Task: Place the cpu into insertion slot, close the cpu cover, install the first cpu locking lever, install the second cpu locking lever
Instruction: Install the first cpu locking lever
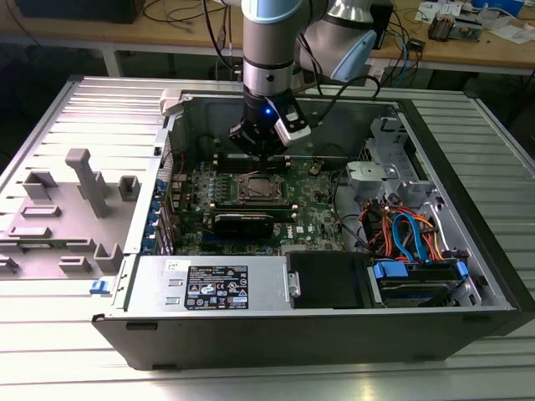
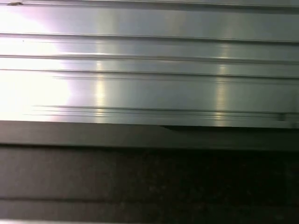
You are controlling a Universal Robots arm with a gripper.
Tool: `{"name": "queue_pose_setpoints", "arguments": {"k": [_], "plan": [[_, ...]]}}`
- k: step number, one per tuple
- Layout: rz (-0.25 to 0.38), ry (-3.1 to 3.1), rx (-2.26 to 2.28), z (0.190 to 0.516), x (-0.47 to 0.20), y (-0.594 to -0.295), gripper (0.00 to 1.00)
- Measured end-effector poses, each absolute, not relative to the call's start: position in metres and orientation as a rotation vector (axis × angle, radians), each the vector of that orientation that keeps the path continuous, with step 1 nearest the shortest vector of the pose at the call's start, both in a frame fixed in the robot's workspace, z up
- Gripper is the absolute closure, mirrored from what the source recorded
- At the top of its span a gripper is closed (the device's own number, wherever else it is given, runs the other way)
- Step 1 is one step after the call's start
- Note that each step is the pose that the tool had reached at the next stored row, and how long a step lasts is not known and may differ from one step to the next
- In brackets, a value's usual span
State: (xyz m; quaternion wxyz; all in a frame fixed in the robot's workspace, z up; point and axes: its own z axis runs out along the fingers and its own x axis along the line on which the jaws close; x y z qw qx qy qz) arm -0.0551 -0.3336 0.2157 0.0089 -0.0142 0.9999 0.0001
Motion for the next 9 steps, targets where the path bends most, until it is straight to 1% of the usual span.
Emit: {"name": "queue_pose_setpoints", "arguments": {"k": [9], "plan": [[0.001,3.124,-0.044,0.211,-0.0504,-0.3332,0.89]]}}
